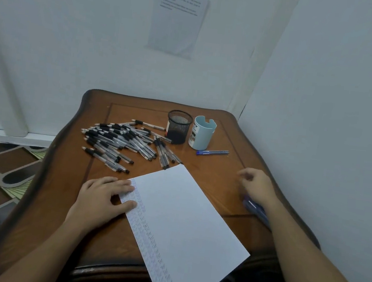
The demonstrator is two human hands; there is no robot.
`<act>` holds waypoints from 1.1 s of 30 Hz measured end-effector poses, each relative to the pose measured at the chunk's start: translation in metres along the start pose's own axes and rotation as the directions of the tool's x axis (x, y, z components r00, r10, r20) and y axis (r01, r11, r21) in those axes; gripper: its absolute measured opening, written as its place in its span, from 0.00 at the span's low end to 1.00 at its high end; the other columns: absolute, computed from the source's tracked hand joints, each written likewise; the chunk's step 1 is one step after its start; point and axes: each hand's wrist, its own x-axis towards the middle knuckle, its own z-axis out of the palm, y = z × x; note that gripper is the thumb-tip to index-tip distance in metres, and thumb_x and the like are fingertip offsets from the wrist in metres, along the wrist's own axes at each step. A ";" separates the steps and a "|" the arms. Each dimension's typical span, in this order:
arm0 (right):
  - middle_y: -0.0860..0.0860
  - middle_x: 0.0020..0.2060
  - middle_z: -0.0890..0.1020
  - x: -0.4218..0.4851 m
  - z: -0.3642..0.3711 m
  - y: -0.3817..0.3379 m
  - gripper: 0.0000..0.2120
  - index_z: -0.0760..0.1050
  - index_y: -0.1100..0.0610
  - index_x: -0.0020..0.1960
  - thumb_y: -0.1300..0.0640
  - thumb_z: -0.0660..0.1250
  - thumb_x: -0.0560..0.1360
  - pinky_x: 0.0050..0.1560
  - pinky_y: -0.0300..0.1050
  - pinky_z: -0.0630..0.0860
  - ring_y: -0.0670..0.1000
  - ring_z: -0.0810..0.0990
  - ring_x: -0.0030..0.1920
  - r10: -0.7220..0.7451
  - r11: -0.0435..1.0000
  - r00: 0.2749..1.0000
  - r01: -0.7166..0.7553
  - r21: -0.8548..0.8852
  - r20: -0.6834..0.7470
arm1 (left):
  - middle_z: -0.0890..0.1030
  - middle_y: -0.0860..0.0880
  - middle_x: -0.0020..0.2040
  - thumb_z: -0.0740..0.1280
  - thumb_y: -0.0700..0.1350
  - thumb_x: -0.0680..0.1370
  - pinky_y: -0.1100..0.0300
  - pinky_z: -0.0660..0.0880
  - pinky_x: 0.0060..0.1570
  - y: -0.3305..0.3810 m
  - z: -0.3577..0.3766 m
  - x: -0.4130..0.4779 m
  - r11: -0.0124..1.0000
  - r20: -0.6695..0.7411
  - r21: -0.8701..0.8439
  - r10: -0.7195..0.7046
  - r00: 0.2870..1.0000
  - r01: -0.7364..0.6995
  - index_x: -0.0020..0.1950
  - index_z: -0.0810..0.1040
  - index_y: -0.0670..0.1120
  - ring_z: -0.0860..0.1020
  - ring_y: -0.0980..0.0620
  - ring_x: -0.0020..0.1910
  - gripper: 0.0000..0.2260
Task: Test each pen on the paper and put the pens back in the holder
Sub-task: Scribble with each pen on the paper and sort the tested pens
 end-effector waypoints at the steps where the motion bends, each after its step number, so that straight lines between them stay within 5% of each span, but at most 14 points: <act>1: 0.53 0.60 0.80 0.008 0.011 -0.007 0.12 0.80 0.55 0.60 0.64 0.63 0.80 0.59 0.47 0.75 0.53 0.78 0.57 -0.017 1.000 0.999 0.017 0.004 0.032 | 0.71 0.68 0.66 0.50 0.76 0.64 0.53 0.54 0.68 0.000 0.000 0.000 1.000 0.006 0.002 -0.004 1.000 0.004 0.62 0.75 0.65 0.64 0.63 0.69 0.33; 4: 0.53 0.69 0.75 0.034 0.039 -0.028 0.17 0.76 0.53 0.68 0.64 0.60 0.82 0.70 0.51 0.70 0.55 0.72 0.69 -0.015 0.999 0.994 0.019 -0.043 0.106 | 0.70 0.68 0.67 0.49 0.78 0.63 0.54 0.52 0.68 0.001 0.000 0.000 1.000 0.023 0.005 -0.007 1.000 0.007 0.63 0.74 0.65 0.63 0.64 0.69 0.35; 11: 0.60 0.79 0.53 0.076 0.078 -0.070 0.26 0.58 0.40 0.78 0.60 0.53 0.84 0.77 0.61 0.55 0.63 0.51 0.78 0.084 0.953 0.968 -0.009 -0.303 0.237 | 0.69 0.70 0.66 0.44 0.82 0.60 0.57 0.51 0.67 -0.002 0.000 0.001 1.000 0.014 -0.006 -0.002 1.000 0.002 0.63 0.74 0.66 0.61 0.65 0.68 0.40; 16: 0.59 0.72 0.63 0.077 0.086 -0.063 0.11 0.77 0.45 0.59 0.56 0.60 0.83 0.72 0.56 0.63 0.61 0.58 0.73 0.005 0.982 0.995 0.013 -0.188 0.096 | 0.70 0.69 0.66 0.49 0.76 0.65 0.59 0.50 0.65 -0.001 -0.001 0.001 1.000 0.008 -0.009 -0.002 1.000 0.002 0.63 0.75 0.66 0.62 0.65 0.68 0.33; 22: 0.53 0.65 0.74 0.060 0.081 -0.057 0.09 0.72 0.47 0.61 0.49 0.56 0.84 0.69 0.56 0.61 0.56 0.69 0.68 -0.194 0.879 0.979 0.204 -0.431 0.067 | 0.70 0.69 0.67 0.54 0.74 0.68 0.55 0.50 0.69 -0.002 -0.001 0.001 1.000 0.032 -0.020 -0.018 0.999 0.018 0.64 0.74 0.66 0.61 0.64 0.69 0.29; 27: 0.49 0.70 0.73 0.022 0.070 -0.079 0.16 0.64 0.45 0.72 0.50 0.54 0.84 0.61 0.45 0.73 0.52 0.74 0.67 -0.325 0.946 0.934 0.325 0.024 0.149 | 0.69 0.69 0.67 0.54 0.74 0.68 0.54 0.50 0.69 0.000 -0.003 0.001 1.000 0.043 -0.012 -0.024 0.999 0.025 0.64 0.73 0.66 0.60 0.65 0.69 0.28; 30: 0.47 0.64 0.76 -0.004 0.069 -0.093 0.08 0.70 0.46 0.61 0.50 0.60 0.83 0.55 0.40 0.73 0.47 0.73 0.60 -0.347 0.936 0.922 0.330 0.123 0.171 | 0.69 0.68 0.67 0.54 0.74 0.68 0.55 0.50 0.69 0.002 -0.003 0.000 0.999 0.027 -0.029 -0.022 0.999 0.022 0.64 0.74 0.65 0.61 0.64 0.69 0.28; 33: 0.42 0.47 0.78 -0.027 0.072 -0.105 0.03 0.70 0.46 0.52 0.53 0.63 0.82 0.42 0.34 0.70 0.42 0.73 0.46 -0.375 0.900 0.924 0.342 0.272 0.080 | 0.70 0.67 0.67 0.56 0.73 0.69 0.54 0.50 0.69 0.003 -0.004 -0.001 0.999 0.022 -0.047 -0.023 0.999 0.024 0.64 0.74 0.65 0.61 0.63 0.70 0.28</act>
